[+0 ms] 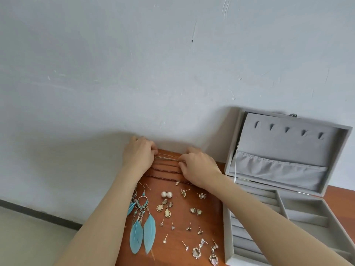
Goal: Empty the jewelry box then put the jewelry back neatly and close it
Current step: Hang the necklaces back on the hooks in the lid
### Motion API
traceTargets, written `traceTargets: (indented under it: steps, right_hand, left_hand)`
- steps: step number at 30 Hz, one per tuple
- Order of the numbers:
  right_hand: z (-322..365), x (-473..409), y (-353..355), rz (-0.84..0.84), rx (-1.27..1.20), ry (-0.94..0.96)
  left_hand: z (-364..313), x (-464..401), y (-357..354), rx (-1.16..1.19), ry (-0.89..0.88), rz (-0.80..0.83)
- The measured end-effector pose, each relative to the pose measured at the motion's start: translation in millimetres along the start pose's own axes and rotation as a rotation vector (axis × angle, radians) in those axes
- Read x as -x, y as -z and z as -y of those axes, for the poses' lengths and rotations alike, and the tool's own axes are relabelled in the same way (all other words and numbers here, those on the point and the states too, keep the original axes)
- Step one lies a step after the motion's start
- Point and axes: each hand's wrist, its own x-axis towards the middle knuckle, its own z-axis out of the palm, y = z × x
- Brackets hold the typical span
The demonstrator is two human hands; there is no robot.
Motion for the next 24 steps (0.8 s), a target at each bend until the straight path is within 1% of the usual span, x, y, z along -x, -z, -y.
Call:
traceTargets:
  steps: [5, 7, 9, 11, 12, 15, 18, 21, 23, 24]
  right_hand:
    - [-1.1, 5.4, -0.7, 0.004, 0.001, 0.033]
    - [-1.9, 6.3, 0.0, -0.016, -0.051, 0.025]
    - [-3.3, 6.0, 2.9, -0.120, -0.223, -0.042]
    - [-4.3, 4.1, 10.0, -0.230, -0.430, -0.116]
    - [-4.3, 3.6, 15.0, -0.240, -0.523, -0.136]
    - [-2.3, 7.2, 29.4, -0.159, -0.860, -0.147]
    - [0.7, 18.3, 36.6, 0.011, -1.207, -0.146]
    - [3.2, 29.2, 35.0, 0.186, -1.504, -0.110]
    - [3.4, 37.5, 36.9, 0.238, -1.619, -0.079]
    - [2.4, 42.6, 38.3, 0.249, -1.634, -0.067]
  left_hand:
    - [-11.2, -2.3, 0.8, -0.206, -0.032, 0.151]
    - [-15.6, -2.4, 6.1, -0.215, -0.051, 0.156]
    - [-21.5, -4.8, 19.1, -0.123, -0.075, 0.073]
    - [-29.4, -6.6, 36.2, 0.073, -0.123, 0.019]
    - [-34.4, -6.0, 44.2, 0.192, -0.146, 0.027]
    - [-55.1, 3.3, 64.9, 0.511, -0.222, 0.084]
    - [-73.0, 11.3, 79.4, 0.706, -0.286, 0.054]
    - [-85.2, 18.5, 89.7, 0.755, -0.295, 0.014]
    - [-90.8, 24.4, 94.7, 0.777, -0.315, -0.004]
    - [-93.0, 27.2, 96.8, 0.793, -0.324, -0.006]
